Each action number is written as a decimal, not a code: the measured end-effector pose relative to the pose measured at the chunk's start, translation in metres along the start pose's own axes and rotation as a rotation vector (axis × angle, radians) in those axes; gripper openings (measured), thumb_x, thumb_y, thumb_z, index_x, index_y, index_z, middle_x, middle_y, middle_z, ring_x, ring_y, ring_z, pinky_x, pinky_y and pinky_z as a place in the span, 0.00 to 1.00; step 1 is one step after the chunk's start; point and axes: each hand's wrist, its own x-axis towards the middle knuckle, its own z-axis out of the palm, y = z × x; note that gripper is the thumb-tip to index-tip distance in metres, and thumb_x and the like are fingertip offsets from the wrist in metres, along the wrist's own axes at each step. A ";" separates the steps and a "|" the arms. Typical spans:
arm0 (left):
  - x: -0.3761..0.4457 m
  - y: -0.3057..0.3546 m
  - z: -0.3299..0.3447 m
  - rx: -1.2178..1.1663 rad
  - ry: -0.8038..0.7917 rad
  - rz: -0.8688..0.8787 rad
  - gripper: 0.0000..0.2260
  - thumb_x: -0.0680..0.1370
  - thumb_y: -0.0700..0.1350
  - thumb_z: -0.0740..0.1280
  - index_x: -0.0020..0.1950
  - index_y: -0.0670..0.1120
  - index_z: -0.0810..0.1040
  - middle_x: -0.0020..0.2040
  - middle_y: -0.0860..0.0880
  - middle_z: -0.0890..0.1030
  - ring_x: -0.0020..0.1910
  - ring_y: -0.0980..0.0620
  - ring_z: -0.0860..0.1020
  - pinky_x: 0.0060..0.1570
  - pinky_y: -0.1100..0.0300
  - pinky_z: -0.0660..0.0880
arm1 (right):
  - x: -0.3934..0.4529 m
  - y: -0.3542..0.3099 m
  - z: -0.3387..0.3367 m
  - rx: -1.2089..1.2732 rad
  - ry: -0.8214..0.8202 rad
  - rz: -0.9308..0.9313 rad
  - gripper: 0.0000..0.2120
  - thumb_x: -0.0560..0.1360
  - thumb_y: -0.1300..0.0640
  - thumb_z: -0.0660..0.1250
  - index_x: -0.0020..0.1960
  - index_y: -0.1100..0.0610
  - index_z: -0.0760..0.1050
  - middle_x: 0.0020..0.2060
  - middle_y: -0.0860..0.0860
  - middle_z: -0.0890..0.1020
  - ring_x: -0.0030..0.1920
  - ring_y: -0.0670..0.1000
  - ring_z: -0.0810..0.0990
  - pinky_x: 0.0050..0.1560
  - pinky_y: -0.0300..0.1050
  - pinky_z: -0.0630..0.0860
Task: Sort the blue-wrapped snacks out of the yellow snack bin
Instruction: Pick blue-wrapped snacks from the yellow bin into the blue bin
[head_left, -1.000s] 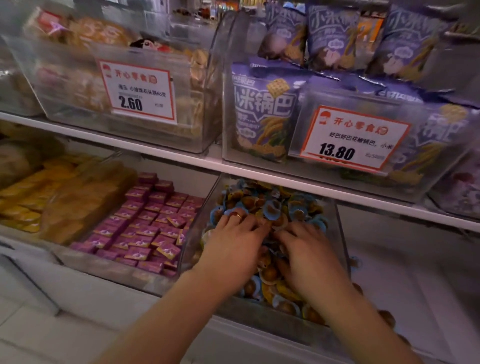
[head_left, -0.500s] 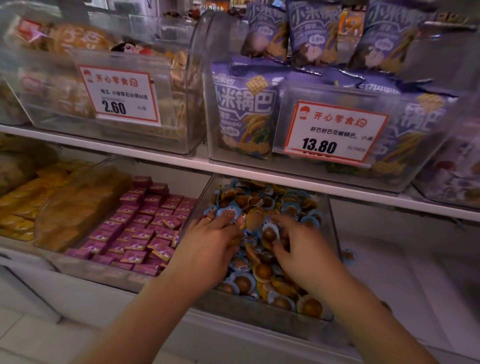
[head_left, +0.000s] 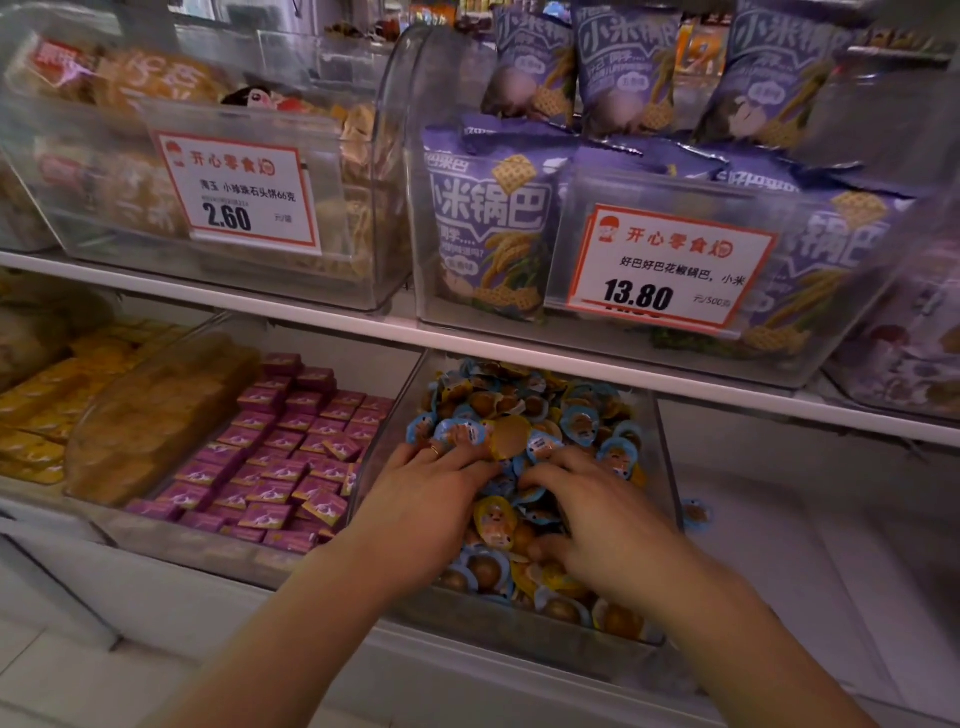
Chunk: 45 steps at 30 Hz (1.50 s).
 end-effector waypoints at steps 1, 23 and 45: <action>0.001 0.001 0.001 0.003 -0.011 -0.002 0.21 0.79 0.50 0.61 0.73 0.60 0.67 0.73 0.59 0.69 0.71 0.52 0.68 0.66 0.52 0.61 | 0.001 0.001 0.000 0.027 0.021 0.004 0.28 0.72 0.48 0.74 0.70 0.45 0.69 0.66 0.46 0.69 0.66 0.51 0.69 0.62 0.48 0.72; 0.005 0.013 -0.017 -1.018 0.323 -0.454 0.06 0.79 0.45 0.69 0.52 0.55 0.82 0.37 0.53 0.85 0.33 0.52 0.84 0.33 0.55 0.82 | 0.012 0.005 0.013 0.142 0.164 0.073 0.25 0.78 0.49 0.66 0.74 0.47 0.66 0.63 0.48 0.72 0.62 0.52 0.73 0.53 0.38 0.69; 0.006 0.038 -0.027 -1.139 0.424 -0.356 0.08 0.78 0.42 0.71 0.53 0.56 0.82 0.43 0.57 0.85 0.36 0.57 0.84 0.34 0.69 0.77 | 0.002 -0.014 -0.007 0.819 0.547 0.276 0.07 0.70 0.51 0.74 0.48 0.49 0.79 0.41 0.44 0.82 0.42 0.41 0.81 0.39 0.35 0.77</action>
